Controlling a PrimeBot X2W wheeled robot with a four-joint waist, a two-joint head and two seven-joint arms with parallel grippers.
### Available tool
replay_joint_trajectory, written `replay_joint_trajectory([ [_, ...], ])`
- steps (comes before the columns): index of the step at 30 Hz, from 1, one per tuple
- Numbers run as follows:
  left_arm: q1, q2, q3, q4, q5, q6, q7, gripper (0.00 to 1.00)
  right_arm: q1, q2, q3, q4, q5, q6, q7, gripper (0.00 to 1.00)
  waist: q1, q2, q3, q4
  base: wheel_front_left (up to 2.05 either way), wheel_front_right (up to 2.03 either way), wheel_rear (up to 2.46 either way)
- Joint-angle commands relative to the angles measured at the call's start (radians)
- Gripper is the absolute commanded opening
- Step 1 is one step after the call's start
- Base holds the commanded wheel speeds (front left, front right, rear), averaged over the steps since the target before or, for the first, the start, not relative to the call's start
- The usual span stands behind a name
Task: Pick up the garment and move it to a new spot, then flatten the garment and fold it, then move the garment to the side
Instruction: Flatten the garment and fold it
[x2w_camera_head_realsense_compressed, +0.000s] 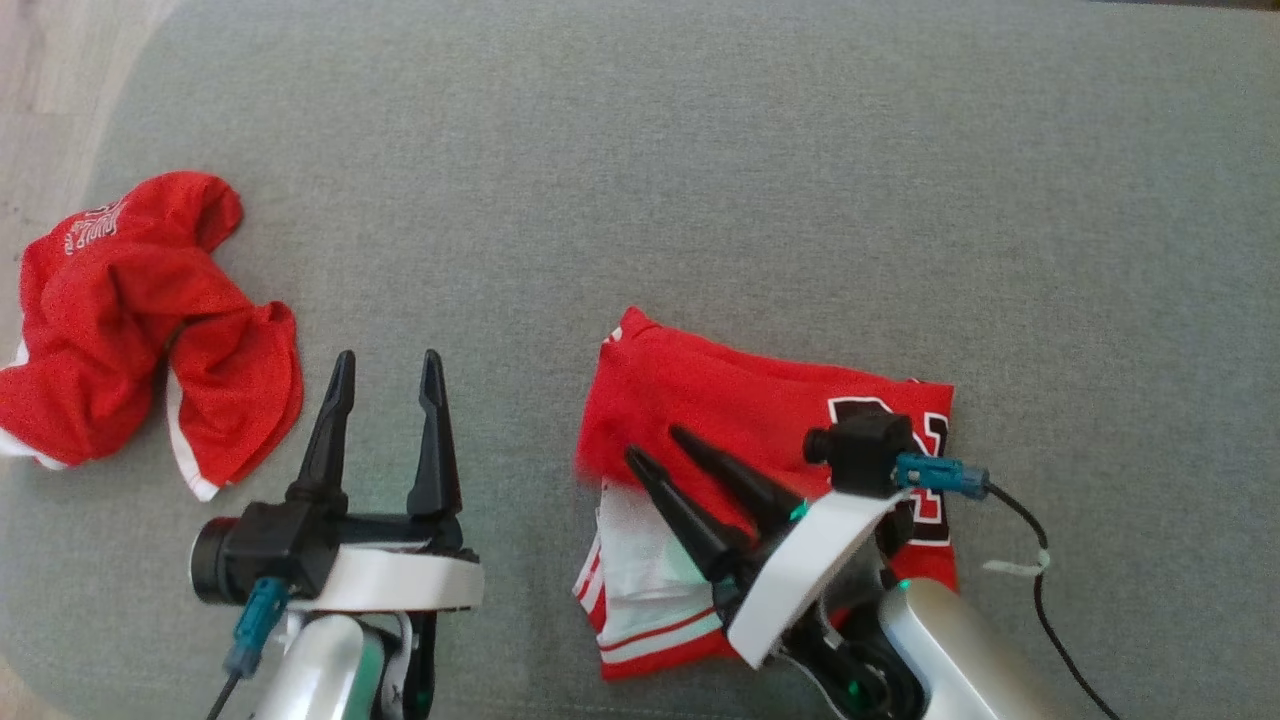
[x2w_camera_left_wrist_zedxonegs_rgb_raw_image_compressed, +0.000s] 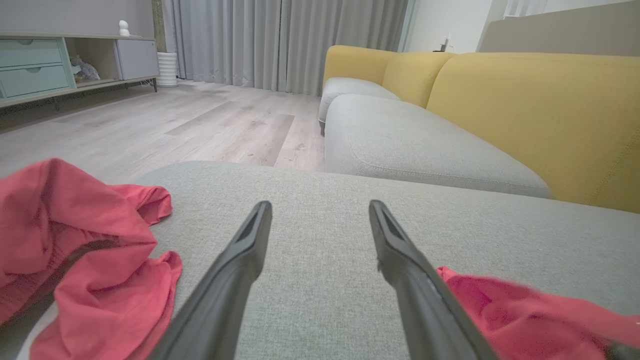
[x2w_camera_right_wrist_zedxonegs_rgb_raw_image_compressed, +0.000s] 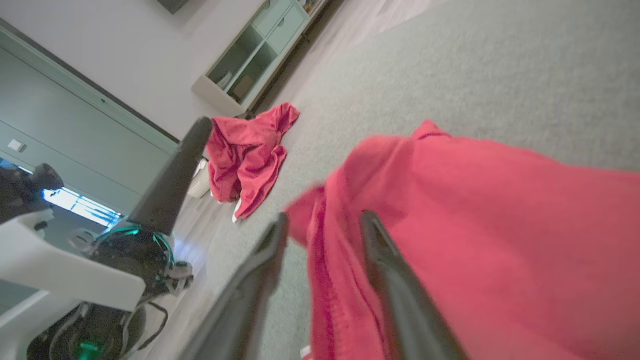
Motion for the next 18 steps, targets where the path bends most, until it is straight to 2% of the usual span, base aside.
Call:
replay_joint_trajectory([
  [1,-0.031,0.006,0.028,-0.025,0.009,-0.004,-0.010,1.00,-0.041,0.014,0.033,-0.030,0.007,-0.001,-0.037,1.00,-0.0001,0.0000,0.003,-0.006,0.00,0.00,0.00],
  [5,-0.032,0.008,0.036,-0.020,0.011,-0.007,-0.010,1.00,-0.090,0.014,0.064,-0.065,-0.004,-0.001,-0.143,1.00,-0.0001,0.0000,0.004,-0.024,0.00,0.00,0.00],
  [8,-0.030,0.012,0.042,-0.018,0.014,-0.007,-0.010,1.00,-0.117,0.014,0.024,-0.119,-0.073,-0.001,-0.236,1.00,-0.0001,0.0000,-0.001,-0.043,0.00,0.00,0.00],
  [12,-0.019,0.020,0.050,-0.018,0.017,-0.003,-0.010,1.00,-0.105,-0.024,-0.131,-0.194,-0.202,-0.001,-0.297,1.00,-0.0001,0.0000,-0.016,-0.070,0.00,0.00,0.00],
  [18,-0.001,0.042,0.054,-0.020,0.023,0.006,-0.003,1.00,0.021,-0.098,-0.421,-0.306,-0.354,-0.001,-0.268,1.00,-0.0001,0.0000,-0.034,-0.105,0.00,0.00,0.00],
])
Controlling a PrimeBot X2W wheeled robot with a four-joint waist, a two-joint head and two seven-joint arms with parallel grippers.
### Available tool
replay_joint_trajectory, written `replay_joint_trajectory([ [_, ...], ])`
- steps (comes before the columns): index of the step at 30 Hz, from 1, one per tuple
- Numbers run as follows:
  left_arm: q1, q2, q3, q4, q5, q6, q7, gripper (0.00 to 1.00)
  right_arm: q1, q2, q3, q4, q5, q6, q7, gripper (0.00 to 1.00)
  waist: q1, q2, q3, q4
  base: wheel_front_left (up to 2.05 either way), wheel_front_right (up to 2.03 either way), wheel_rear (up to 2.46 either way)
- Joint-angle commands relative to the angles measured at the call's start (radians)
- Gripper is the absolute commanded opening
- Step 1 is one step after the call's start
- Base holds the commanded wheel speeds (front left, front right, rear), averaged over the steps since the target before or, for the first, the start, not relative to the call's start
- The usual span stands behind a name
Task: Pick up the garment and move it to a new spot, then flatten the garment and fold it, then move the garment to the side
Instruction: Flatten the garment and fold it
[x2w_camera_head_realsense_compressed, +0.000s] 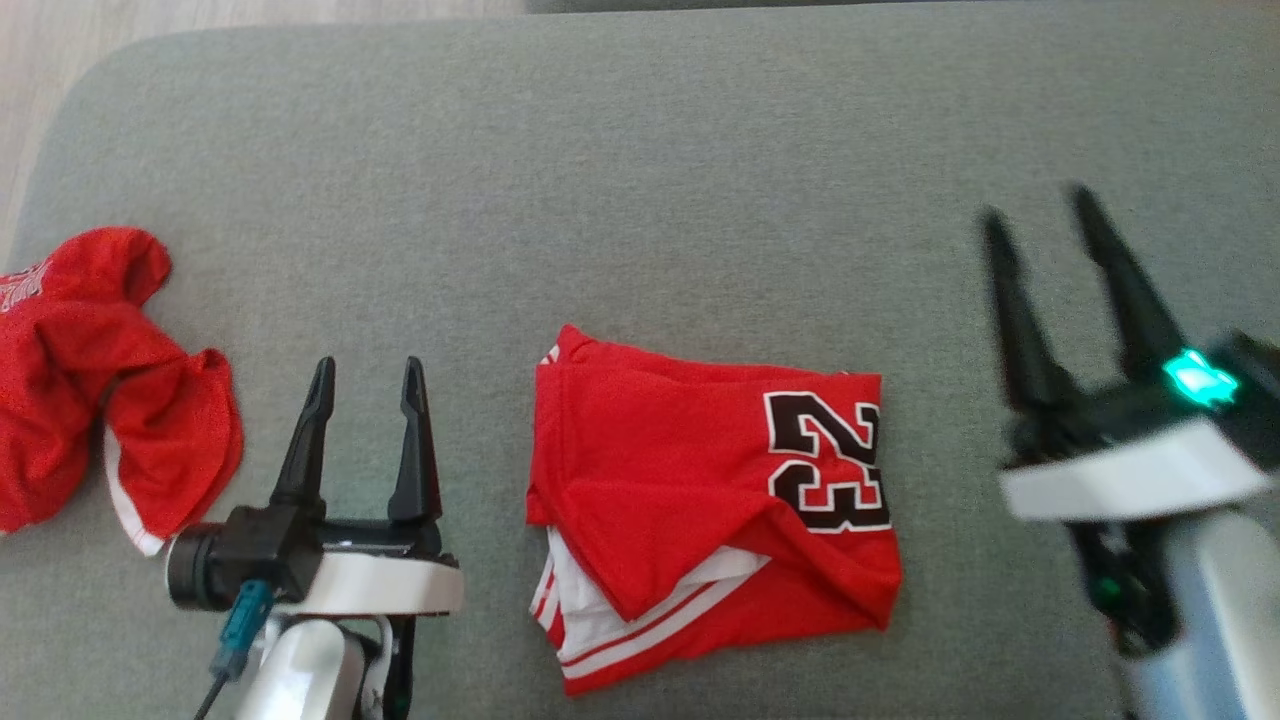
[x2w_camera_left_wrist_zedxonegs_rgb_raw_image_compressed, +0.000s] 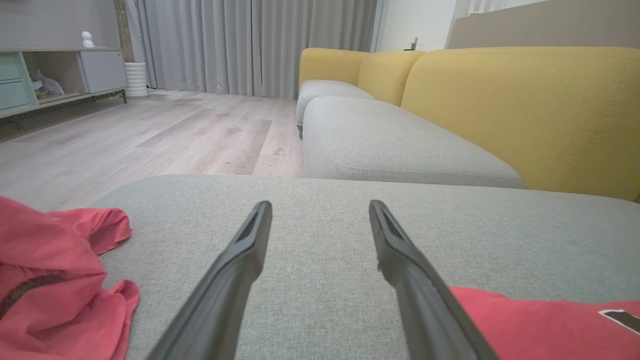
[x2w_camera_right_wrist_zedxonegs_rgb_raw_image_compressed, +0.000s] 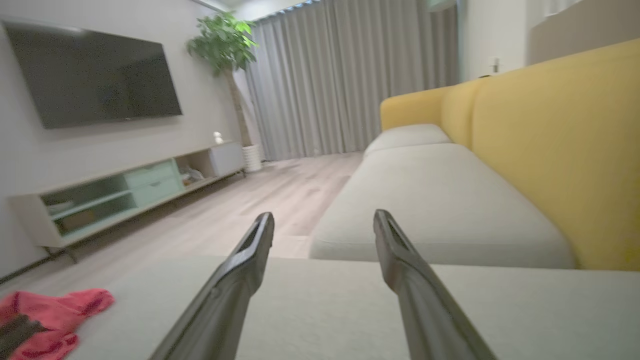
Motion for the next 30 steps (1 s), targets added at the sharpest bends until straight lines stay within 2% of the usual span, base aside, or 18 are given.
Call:
replay_joint_trajectory([
  [1,-0.003,0.022,0.044,-0.032,0.009,0.008,0.000,1.00,0.053,-0.010,-0.031,-0.055,-0.021,-0.001,0.017,1.00,0.0000,0.0000,-0.009,-0.012,0.00,0.00,0.00],
  [5,0.013,0.041,0.049,-0.039,0.012,0.017,0.016,1.00,0.181,-0.009,-0.149,-0.108,-0.057,-0.001,0.057,1.00,0.0000,0.0000,-0.022,-0.029,0.00,0.00,0.00],
  [8,0.027,0.052,0.049,-0.045,0.014,0.023,0.028,1.00,0.259,0.008,-0.185,-0.132,-0.061,-0.001,0.077,1.00,0.0000,0.0000,-0.031,-0.037,0.00,0.00,0.00],
  [13,0.043,0.064,0.047,-0.062,0.017,0.032,0.047,1.00,0.321,0.033,-0.177,-0.151,-0.056,-0.001,0.092,1.00,0.0000,0.0000,-0.035,-0.040,0.00,0.00,0.00],
  [24,0.041,0.074,0.041,-0.087,0.017,0.041,0.064,1.00,0.305,0.029,-0.166,-0.141,-0.044,-0.001,0.087,1.00,0.0000,0.0000,-0.020,-0.039,0.00,0.00,0.00],
  [25,0.040,0.075,0.040,-0.086,0.016,0.041,0.063,1.00,0.303,0.025,-0.161,-0.138,-0.040,-0.001,0.093,0.23,0.0000,0.0000,-0.019,-0.039,0.00,0.00,0.00],
  [26,0.039,0.075,0.040,-0.086,0.016,0.041,0.063,1.00,0.301,0.021,-0.156,-0.133,-0.035,-0.001,0.099,0.00,0.0000,0.0000,-0.017,-0.039,0.00,0.00,0.00],
  [30,0.033,0.075,0.037,-0.088,0.015,0.043,0.063,1.00,0.272,-0.010,-0.083,-0.091,-0.002,-0.001,0.121,0.00,0.0000,0.0000,-0.009,-0.035,0.00,0.00,0.00],
])
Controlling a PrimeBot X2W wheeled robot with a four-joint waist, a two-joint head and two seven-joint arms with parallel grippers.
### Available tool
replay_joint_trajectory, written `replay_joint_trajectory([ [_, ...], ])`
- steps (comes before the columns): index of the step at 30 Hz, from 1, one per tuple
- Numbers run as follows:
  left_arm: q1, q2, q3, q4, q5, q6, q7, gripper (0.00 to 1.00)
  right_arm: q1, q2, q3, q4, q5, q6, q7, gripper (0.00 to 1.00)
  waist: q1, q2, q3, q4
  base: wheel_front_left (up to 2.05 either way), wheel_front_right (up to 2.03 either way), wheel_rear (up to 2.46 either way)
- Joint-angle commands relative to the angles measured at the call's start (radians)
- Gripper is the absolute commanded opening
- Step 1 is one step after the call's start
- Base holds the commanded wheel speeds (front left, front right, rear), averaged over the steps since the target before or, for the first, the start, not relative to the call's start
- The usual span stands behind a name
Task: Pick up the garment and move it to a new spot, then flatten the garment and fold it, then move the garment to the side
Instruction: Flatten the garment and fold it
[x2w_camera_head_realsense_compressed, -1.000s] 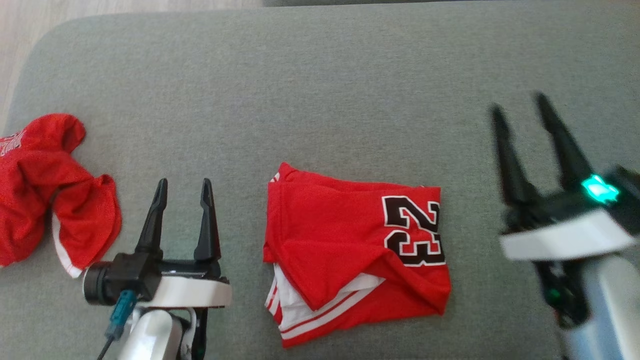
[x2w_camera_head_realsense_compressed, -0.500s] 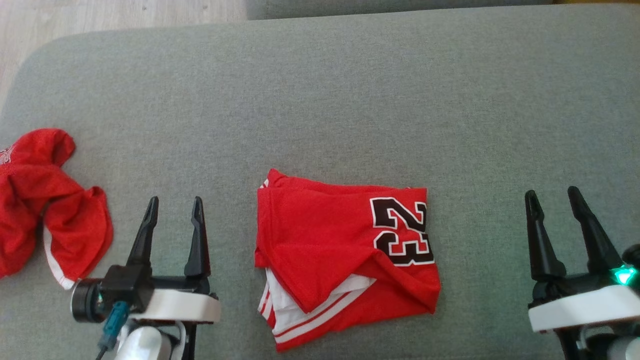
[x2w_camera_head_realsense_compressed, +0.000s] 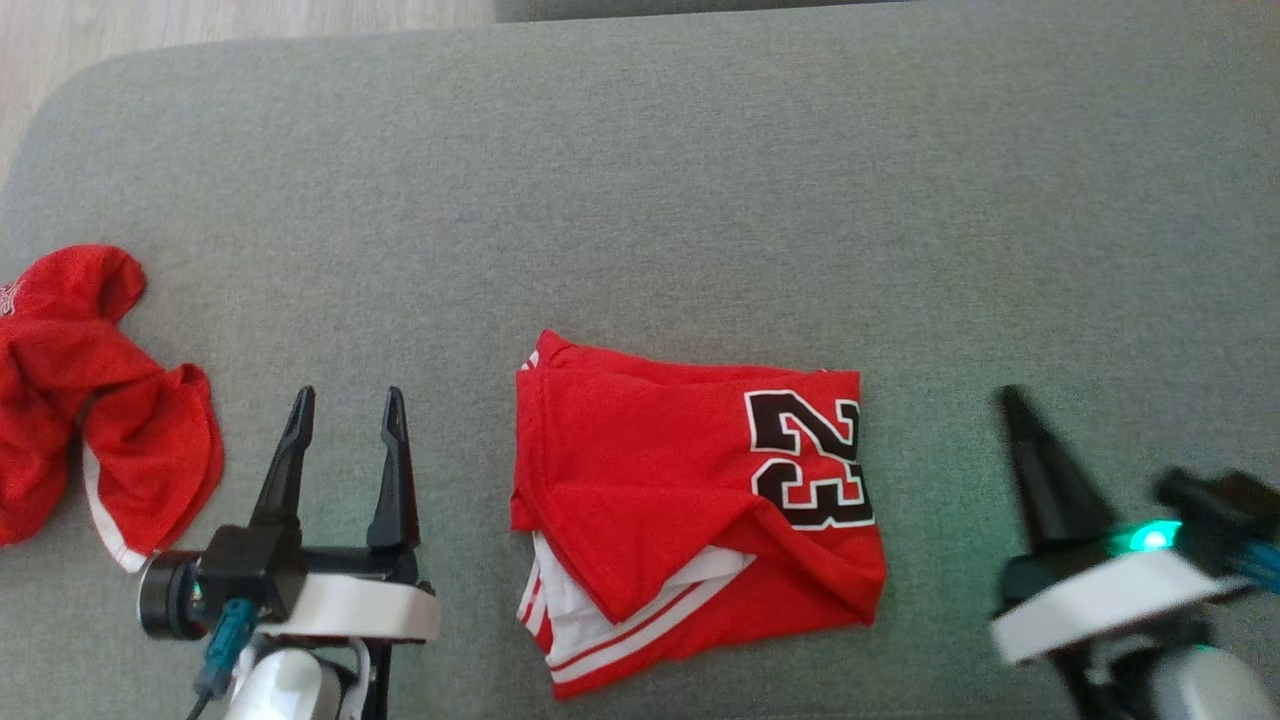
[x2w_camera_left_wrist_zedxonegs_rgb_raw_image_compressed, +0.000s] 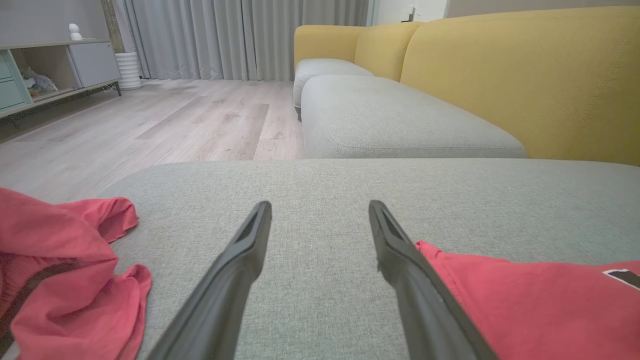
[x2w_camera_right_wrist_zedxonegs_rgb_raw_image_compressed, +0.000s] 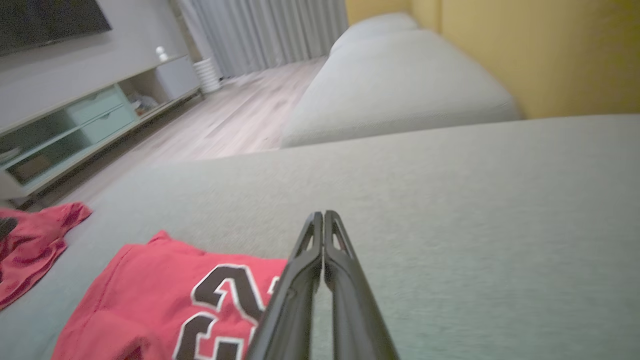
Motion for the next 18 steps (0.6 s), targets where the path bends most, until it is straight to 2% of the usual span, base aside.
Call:
replay_joint_trajectory([
  [1,-0.030,0.016,0.036,-0.032,0.004,0.006,-0.002,1.00,-0.045,-0.025,0.044,-0.018,0.012,-0.001,0.003,0.00,0.0000,0.0000,0.003,0.002,0.00,0.00,0.00],
  [8,-0.063,0.003,0.016,-0.016,0.000,-0.004,-0.012,1.00,-0.198,-0.104,0.395,0.219,0.157,-0.001,-0.001,0.00,0.0000,0.0000,0.026,0.040,0.00,0.00,0.00],
  [13,-0.073,-0.008,0.008,-0.003,-0.003,-0.005,-0.021,1.00,-0.273,-0.142,0.539,0.323,0.242,-0.001,-0.012,0.00,0.0000,0.0000,0.033,0.059,0.00,0.00,0.00],
  [18,-0.079,-0.012,0.005,0.011,-0.009,-0.007,-0.030,1.00,-0.321,-0.179,0.644,0.362,0.313,-0.001,-0.013,0.00,0.0000,0.0000,0.035,0.068,0.00,0.00,0.00],
])
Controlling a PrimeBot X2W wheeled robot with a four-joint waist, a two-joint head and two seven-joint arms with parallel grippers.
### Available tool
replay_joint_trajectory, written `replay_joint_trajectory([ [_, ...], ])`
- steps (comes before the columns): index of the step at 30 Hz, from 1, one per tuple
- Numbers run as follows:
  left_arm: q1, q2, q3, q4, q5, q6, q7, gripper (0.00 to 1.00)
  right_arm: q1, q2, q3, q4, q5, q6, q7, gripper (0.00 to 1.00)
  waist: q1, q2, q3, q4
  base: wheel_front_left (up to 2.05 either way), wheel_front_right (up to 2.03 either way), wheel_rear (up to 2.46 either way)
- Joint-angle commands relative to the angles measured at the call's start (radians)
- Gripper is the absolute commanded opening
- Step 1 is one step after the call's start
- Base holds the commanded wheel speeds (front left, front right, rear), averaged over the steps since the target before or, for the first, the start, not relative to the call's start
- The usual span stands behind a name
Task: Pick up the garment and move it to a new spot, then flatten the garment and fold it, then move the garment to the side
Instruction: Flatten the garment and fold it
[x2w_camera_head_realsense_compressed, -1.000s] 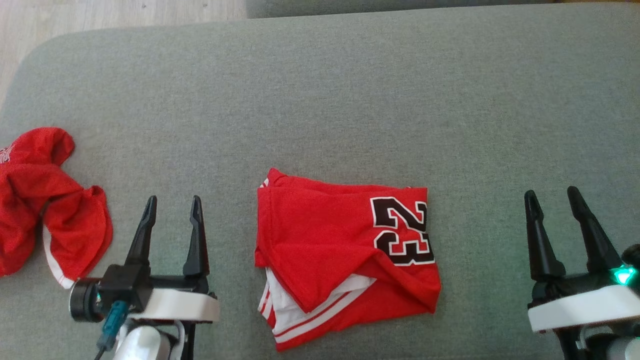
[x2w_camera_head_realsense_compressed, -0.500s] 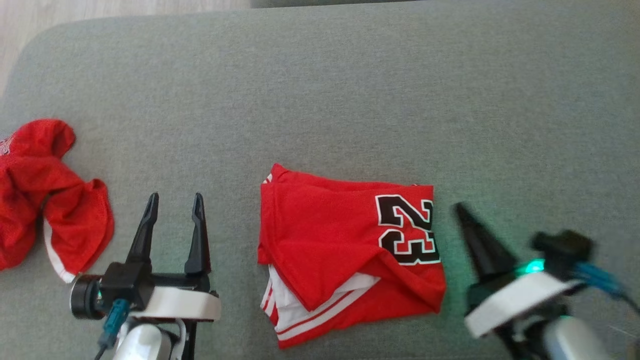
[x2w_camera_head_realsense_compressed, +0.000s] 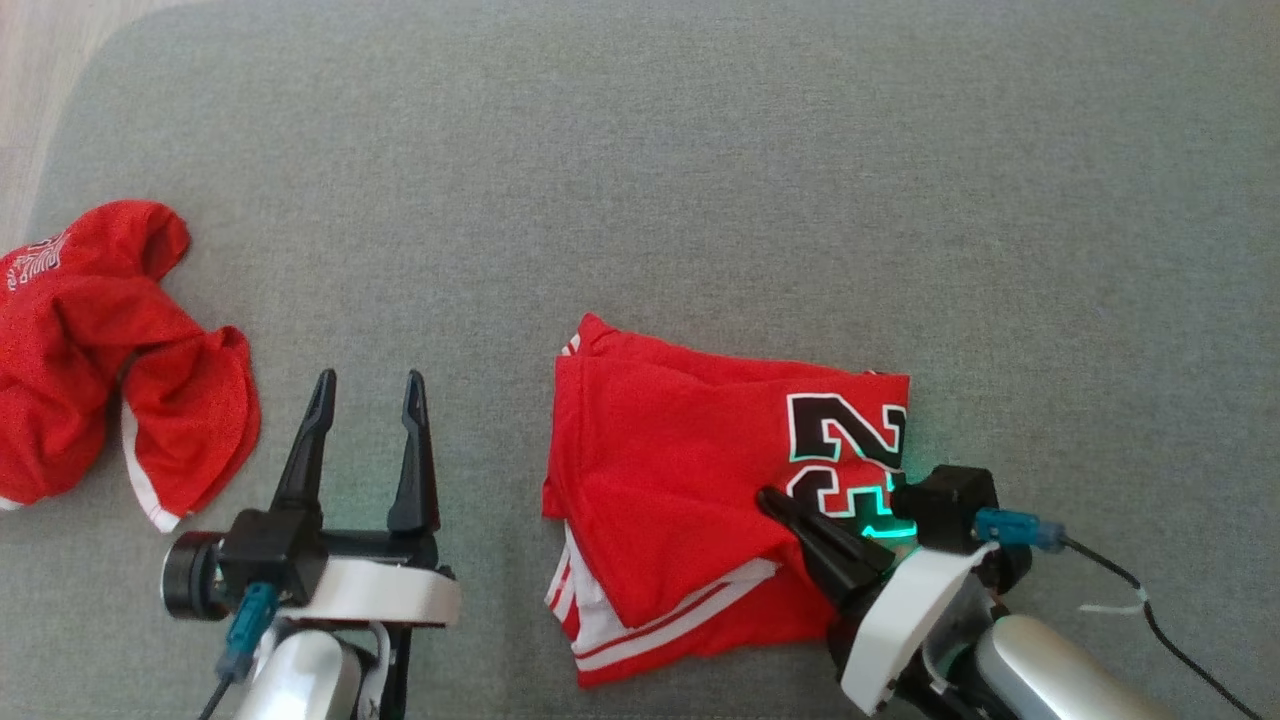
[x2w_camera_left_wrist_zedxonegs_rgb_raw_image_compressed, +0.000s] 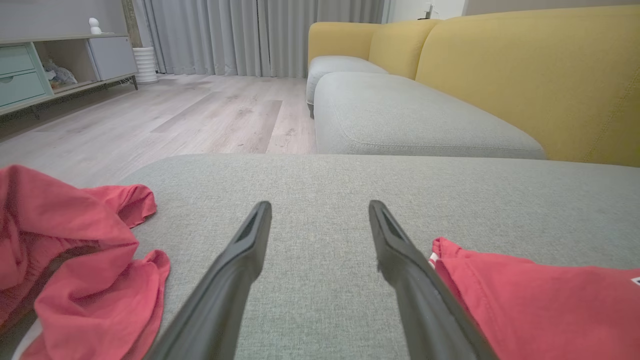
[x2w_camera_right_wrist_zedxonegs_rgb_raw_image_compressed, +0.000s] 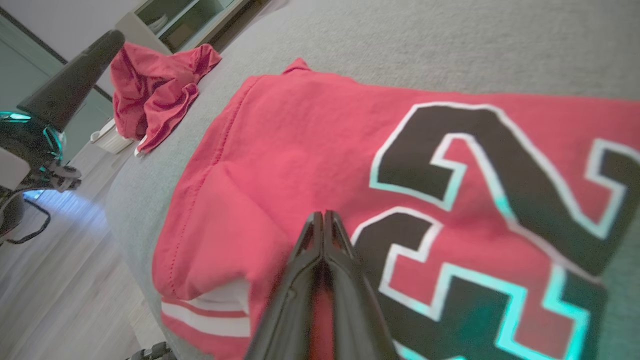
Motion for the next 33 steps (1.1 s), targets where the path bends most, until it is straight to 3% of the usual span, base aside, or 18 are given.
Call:
replay_joint_trajectory([
  [1,-0.038,0.009,0.029,-0.019,-0.009,-0.004,-0.012,1.00,-0.028,-0.022,0.041,-0.023,0.023,-0.001,-0.013,0.00,0.0000,0.0000,0.001,0.002,0.00,0.00,0.00],
  [14,-0.044,0.005,0.023,-0.005,-0.020,-0.004,-0.025,1.00,-0.091,-0.078,0.255,-0.044,0.110,-0.001,0.062,0.00,0.0000,0.0000,0.002,0.007,0.00,0.00,0.00],
  [22,-0.030,0.008,0.026,0.002,-0.029,0.001,-0.028,1.00,-0.081,-0.099,0.233,-0.116,0.131,-0.001,0.084,0.00,0.0000,0.0000,-0.013,-0.003,0.00,0.00,0.00],
  [23,-0.025,0.010,0.028,0.003,-0.030,0.003,-0.028,1.00,-0.080,-0.102,0.209,-0.141,0.124,-0.001,0.071,0.27,0.0000,0.0000,-0.018,-0.007,0.00,0.00,0.00],
  [24,-0.021,0.012,0.029,0.004,-0.031,0.005,-0.028,1.00,-0.076,-0.102,0.177,-0.167,0.114,-0.001,0.054,1.00,0.0000,0.0000,-0.024,-0.011,0.00,0.00,0.00],
  [28,0.000,0.021,0.036,0.000,-0.034,0.017,-0.022,1.00,-0.033,-0.070,-0.054,-0.233,0.016,-0.001,-0.040,1.00,0.0000,0.0000,-0.050,-0.032,0.00,0.00,0.00],
  [33,0.016,0.036,0.043,-0.013,-0.035,0.033,-0.002,1.00,0.064,0.045,-0.368,-0.309,-0.175,-0.001,-0.111,1.00,0.0000,0.0000,-0.083,-0.047,0.00,0.00,0.00],
])
